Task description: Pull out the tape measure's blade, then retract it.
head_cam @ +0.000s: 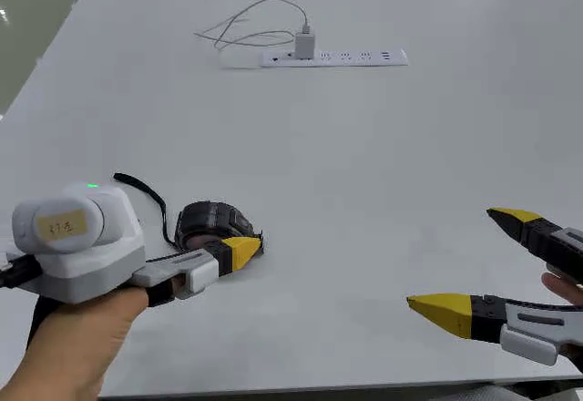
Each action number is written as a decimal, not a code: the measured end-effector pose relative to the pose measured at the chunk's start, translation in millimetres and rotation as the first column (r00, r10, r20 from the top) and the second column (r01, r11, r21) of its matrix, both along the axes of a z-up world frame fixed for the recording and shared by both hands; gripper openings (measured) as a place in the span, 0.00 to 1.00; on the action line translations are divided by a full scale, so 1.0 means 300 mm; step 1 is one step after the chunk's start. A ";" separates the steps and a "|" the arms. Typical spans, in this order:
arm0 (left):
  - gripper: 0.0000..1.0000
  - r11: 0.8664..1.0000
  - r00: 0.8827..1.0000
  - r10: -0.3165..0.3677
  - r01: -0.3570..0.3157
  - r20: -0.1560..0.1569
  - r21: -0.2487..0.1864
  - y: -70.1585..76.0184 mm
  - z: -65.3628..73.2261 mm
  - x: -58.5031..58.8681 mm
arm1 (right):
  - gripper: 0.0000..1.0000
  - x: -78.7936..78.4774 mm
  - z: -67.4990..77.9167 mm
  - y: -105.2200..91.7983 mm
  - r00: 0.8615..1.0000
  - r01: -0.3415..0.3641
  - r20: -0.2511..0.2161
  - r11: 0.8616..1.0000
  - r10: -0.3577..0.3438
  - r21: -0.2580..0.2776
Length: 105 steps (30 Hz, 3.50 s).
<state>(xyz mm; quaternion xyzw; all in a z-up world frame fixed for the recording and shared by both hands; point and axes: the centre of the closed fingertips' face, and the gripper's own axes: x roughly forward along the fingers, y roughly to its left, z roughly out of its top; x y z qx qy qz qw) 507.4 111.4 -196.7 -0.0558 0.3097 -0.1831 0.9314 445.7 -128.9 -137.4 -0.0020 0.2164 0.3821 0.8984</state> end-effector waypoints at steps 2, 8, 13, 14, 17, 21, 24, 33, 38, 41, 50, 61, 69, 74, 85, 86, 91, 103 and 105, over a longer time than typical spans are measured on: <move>0.99 1.000 1.000 0.003 -0.003 -0.004 0.004 -0.003 -0.009 0.009 | 0.97 0.002 -0.007 0.003 1.000 -0.002 -0.007 1.000 0.002 0.002; 0.96 1.000 1.000 -0.014 0.014 -0.020 0.012 -0.007 -0.039 0.027 | 0.96 0.007 -0.019 0.012 1.000 -0.013 -0.019 1.000 0.013 0.003; 0.96 0.999 0.998 -0.049 0.049 -0.035 0.017 -0.004 -0.057 0.030 | 0.96 0.017 -0.023 0.013 0.999 -0.018 -0.027 1.000 0.019 0.002; 0.96 0.998 0.998 -0.062 0.063 -0.031 0.016 -0.007 -0.057 0.030 | 0.96 0.019 -0.025 0.012 0.999 -0.019 -0.028 1.000 0.019 0.002; 0.95 0.990 0.990 -0.134 0.135 -0.029 0.026 -0.022 -0.061 0.022 | 0.96 0.024 -0.027 0.014 0.999 -0.019 -0.030 1.000 0.019 0.001; 0.94 0.982 0.983 -0.184 0.185 -0.018 0.039 -0.023 -0.062 0.023 | 0.96 0.029 -0.026 0.018 0.999 -0.015 -0.032 1.000 0.015 0.005; 0.93 0.969 0.970 -0.241 0.241 -0.001 0.047 -0.030 -0.060 0.023 | 0.96 0.031 -0.030 0.021 0.999 -0.016 -0.035 1.000 0.016 0.005; 0.88 0.910 0.910 -0.414 0.412 0.034 0.056 -0.043 -0.051 0.017 | 0.96 0.040 -0.037 0.022 0.999 -0.021 -0.044 1.000 0.020 -0.004; 0.86 0.873 0.870 -0.488 0.484 0.068 0.066 -0.052 -0.039 0.022 | 0.96 0.045 -0.039 0.032 0.999 -0.024 -0.047 1.000 0.024 -0.004; 0.84 0.834 0.832 -0.551 0.547 0.059 0.072 -0.059 -0.045 0.013 | 0.96 0.046 -0.041 0.038 0.998 -0.032 -0.049 0.999 0.031 -0.007; 0.65 0.726 0.725 -0.685 0.674 0.068 0.136 -0.062 -0.061 0.009 | 0.96 0.051 -0.041 0.044 0.997 -0.050 -0.057 0.999 0.049 -0.016; 0.47 0.612 0.610 -0.790 0.774 0.067 0.161 -0.085 -0.066 0.026 | 0.94 0.051 -0.057 0.080 0.993 -0.093 -0.076 0.995 0.090 -0.036; 0.40 0.570 0.570 -0.820 0.803 0.058 0.173 -0.097 -0.077 0.033 | 0.93 0.065 -0.062 0.108 0.990 -0.119 -0.080 0.992 0.115 -0.038; 0.36 0.548 0.549 -0.834 0.818 0.048 0.176 -0.090 -0.081 0.040 | 0.93 0.074 -0.063 0.123 0.989 -0.129 -0.084 0.991 0.125 -0.035; 0.33 0.494 0.497 -0.867 0.845 0.040 0.205 -0.082 -0.095 0.039 | 0.91 0.087 -0.088 0.169 0.981 -0.172 -0.099 0.984 0.167 -0.046; 0.33 0.493 0.496 -0.867 0.845 0.040 0.205 -0.081 -0.095 0.039 | 0.91 0.088 -0.090 0.174 0.980 -0.176 -0.101 0.983 0.170 -0.047; 0.32 0.480 0.485 -0.874 0.851 0.034 0.213 -0.081 -0.095 0.037 | 0.88 0.096 -0.104 0.201 0.974 -0.202 -0.113 0.979 0.196 -0.043; 0.31 0.472 0.476 -0.879 0.854 0.036 0.218 -0.076 -0.098 0.041 | 0.81 0.113 -0.141 0.272 0.954 -0.282 -0.123 0.957 0.273 -0.063; 0.31 0.469 0.474 -0.880 0.856 0.034 0.218 -0.076 -0.099 0.041 | 0.78 0.116 -0.146 0.285 0.950 -0.298 -0.118 0.953 0.289 -0.064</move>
